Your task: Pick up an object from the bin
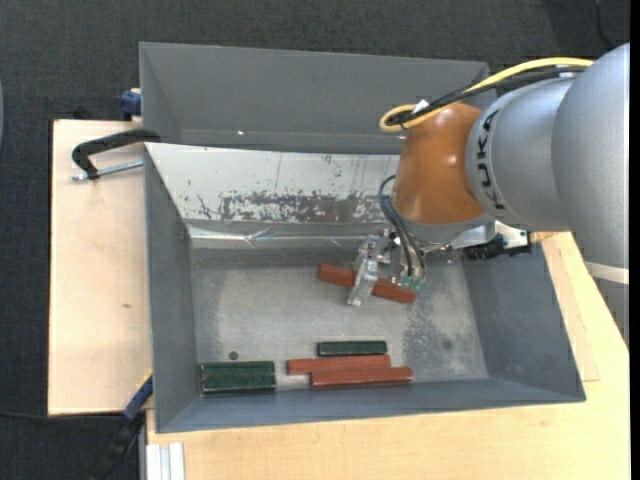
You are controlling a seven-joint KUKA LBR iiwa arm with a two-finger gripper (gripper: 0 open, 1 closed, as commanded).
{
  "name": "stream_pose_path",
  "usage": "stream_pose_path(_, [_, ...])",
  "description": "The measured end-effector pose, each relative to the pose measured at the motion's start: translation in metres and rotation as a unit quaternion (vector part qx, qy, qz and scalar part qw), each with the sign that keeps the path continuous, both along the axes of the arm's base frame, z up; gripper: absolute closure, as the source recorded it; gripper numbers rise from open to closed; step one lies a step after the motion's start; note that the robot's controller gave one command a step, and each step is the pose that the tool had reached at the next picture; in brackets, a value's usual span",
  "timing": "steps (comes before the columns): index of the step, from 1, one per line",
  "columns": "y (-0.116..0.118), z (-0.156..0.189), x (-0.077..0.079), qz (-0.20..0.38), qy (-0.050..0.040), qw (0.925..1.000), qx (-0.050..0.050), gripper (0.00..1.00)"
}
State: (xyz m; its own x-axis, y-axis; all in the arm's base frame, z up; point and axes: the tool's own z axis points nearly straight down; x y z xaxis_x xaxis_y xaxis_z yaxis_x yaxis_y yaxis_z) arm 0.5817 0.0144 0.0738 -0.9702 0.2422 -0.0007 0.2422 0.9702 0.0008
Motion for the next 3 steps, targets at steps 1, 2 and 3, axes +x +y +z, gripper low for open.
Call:
stream_pose_path(1, [0.0, 0.012, 0.0, 0.0, -0.0004, 1.0, 0.0, 1.0])
stream_pose_path(2, [0.0, 0.02, 0.002, 0.0, -0.0024, 1.0, 0.0, 1.0])
stream_pose_path(3, [0.0, 0.029, 0.0, 0.0, 0.0005, 1.0, 0.0, 1.0])
